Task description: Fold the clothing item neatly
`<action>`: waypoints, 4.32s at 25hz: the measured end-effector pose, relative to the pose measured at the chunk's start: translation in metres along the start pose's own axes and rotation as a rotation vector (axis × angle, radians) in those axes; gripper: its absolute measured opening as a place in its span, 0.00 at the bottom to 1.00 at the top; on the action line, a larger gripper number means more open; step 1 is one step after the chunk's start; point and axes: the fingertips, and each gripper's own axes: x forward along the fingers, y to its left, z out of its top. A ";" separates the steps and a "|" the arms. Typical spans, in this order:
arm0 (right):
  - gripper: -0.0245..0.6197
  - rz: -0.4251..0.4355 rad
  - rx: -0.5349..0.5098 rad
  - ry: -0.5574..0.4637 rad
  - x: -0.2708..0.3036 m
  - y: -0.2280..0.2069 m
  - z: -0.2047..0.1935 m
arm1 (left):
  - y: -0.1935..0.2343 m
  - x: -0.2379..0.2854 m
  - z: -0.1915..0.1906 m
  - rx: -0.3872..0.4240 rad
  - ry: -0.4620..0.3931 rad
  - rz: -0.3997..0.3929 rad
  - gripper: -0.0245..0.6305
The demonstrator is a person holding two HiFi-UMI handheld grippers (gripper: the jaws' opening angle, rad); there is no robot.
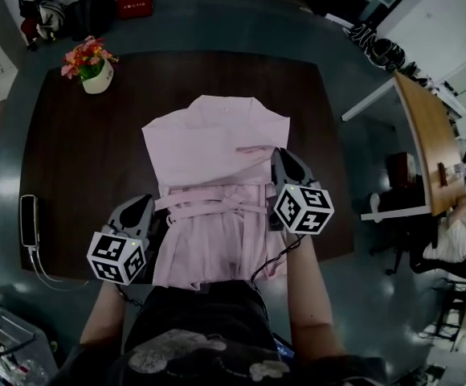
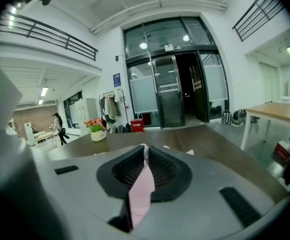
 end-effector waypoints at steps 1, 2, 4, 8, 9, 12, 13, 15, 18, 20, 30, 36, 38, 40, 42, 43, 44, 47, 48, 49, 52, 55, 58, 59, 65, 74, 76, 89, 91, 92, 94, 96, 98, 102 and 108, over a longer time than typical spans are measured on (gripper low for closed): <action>0.06 -0.014 0.005 0.018 -0.002 -0.014 -0.011 | -0.006 0.005 0.001 -0.001 0.001 0.002 0.05; 0.06 -0.023 0.009 0.039 -0.003 -0.026 -0.023 | -0.011 0.011 0.002 0.000 0.004 0.005 0.05; 0.06 -0.032 0.028 0.093 -0.007 -0.045 -0.051 | -0.022 0.024 0.002 0.011 0.015 0.013 0.05; 0.07 -0.020 0.044 0.218 -0.017 -0.067 -0.102 | -0.038 0.051 -0.006 0.032 0.057 0.029 0.05; 0.07 -0.016 0.037 0.233 -0.019 -0.069 -0.108 | -0.039 0.057 -0.009 0.033 0.066 0.035 0.05; 0.08 -0.021 0.014 0.222 -0.025 -0.075 -0.108 | -0.038 0.074 -0.017 0.029 0.090 0.055 0.05; 0.09 -0.022 -0.005 0.206 -0.026 -0.076 -0.102 | -0.038 0.079 -0.019 0.028 0.098 0.064 0.05; 0.13 0.005 -0.091 0.180 -0.026 -0.068 -0.087 | -0.040 0.089 -0.023 0.024 0.114 0.081 0.05; 0.20 0.132 -0.325 0.219 -0.011 -0.037 -0.078 | -0.043 0.102 -0.028 0.009 0.132 0.098 0.05; 0.24 0.227 -0.487 0.307 0.005 -0.019 -0.093 | -0.043 0.111 -0.032 -0.012 0.144 0.117 0.05; 0.06 0.160 -0.632 0.415 0.042 -0.045 -0.110 | -0.042 0.128 -0.041 -0.025 0.171 0.190 0.05; 0.07 -0.036 -0.394 0.394 0.045 -0.112 -0.109 | -0.040 0.131 -0.047 -0.032 0.175 0.238 0.05; 0.11 -0.066 -0.316 0.389 0.042 -0.129 -0.114 | -0.040 0.131 -0.048 -0.031 0.174 0.250 0.05; 0.11 -0.097 -0.246 0.356 0.036 -0.144 -0.114 | -0.040 0.128 -0.046 -0.035 0.159 0.260 0.05; 0.11 -0.108 -0.165 0.297 0.027 -0.153 -0.110 | -0.042 0.122 -0.042 -0.044 0.129 0.262 0.05; 0.11 -0.103 -0.120 0.265 0.021 -0.153 -0.108 | -0.045 0.119 -0.039 -0.047 0.109 0.255 0.05; 0.11 -0.096 -0.078 0.231 0.015 -0.152 -0.105 | -0.050 0.115 -0.037 -0.050 0.086 0.244 0.05; 0.05 -0.071 -0.012 0.096 -0.013 -0.139 -0.093 | -0.068 0.100 -0.039 -0.048 0.031 0.202 0.05; 0.04 -0.060 -0.012 0.049 -0.024 -0.133 -0.089 | -0.076 0.095 -0.042 -0.045 0.018 0.186 0.05; 0.04 -0.049 -0.014 0.002 -0.036 -0.127 -0.084 | -0.083 0.088 -0.045 -0.043 0.004 0.168 0.05; 0.04 -0.025 -0.018 -0.120 -0.074 -0.110 -0.074 | -0.105 0.064 -0.054 -0.039 -0.045 0.122 0.05; 0.04 -0.031 -0.052 -0.181 -0.110 -0.089 -0.078 | -0.121 0.031 -0.063 -0.022 -0.101 0.086 0.05; 0.04 -0.047 -0.074 -0.215 -0.152 -0.062 -0.091 | -0.134 -0.012 -0.077 0.013 -0.143 0.040 0.05; 0.04 -0.051 -0.072 -0.221 -0.167 -0.051 -0.100 | -0.138 -0.029 -0.084 0.020 -0.152 0.027 0.05; 0.04 -0.122 -0.010 -0.209 -0.275 0.023 -0.173 | -0.131 -0.148 -0.152 0.052 -0.125 0.008 0.05; 0.04 -0.273 0.097 -0.098 -0.393 0.048 -0.269 | -0.120 -0.228 -0.235 0.155 -0.050 0.002 0.05; 0.04 -0.276 0.068 -0.044 -0.389 0.040 -0.299 | -0.112 -0.220 -0.260 0.176 -0.026 0.013 0.05; 0.44 -0.095 -0.097 0.195 -0.249 -0.065 -0.498 | -0.007 -0.092 -0.429 0.309 0.149 0.099 0.39; 0.47 -0.054 -0.128 0.180 -0.225 -0.077 -0.508 | -0.003 -0.069 -0.438 0.338 0.129 0.076 0.44; 0.48 -0.033 -0.144 0.165 -0.214 -0.082 -0.509 | -0.002 -0.058 -0.438 0.350 0.109 0.067 0.46; 0.49 0.009 -0.164 0.141 -0.190 -0.085 -0.509 | 0.003 -0.039 -0.436 0.354 0.072 0.055 0.47; 0.49 0.053 -0.180 0.143 -0.168 -0.078 -0.511 | 0.008 -0.024 -0.435 0.324 0.061 0.045 0.47; 0.49 0.090 -0.208 0.161 -0.156 -0.064 -0.512 | 0.006 -0.014 -0.437 0.294 0.069 0.018 0.46; 0.05 0.063 -0.181 0.184 -0.172 -0.047 -0.511 | -0.010 -0.020 -0.443 0.321 0.091 0.012 0.07; 0.05 0.040 -0.153 0.249 -0.248 -0.023 -0.500 | -0.045 -0.081 -0.439 0.254 0.128 -0.020 0.07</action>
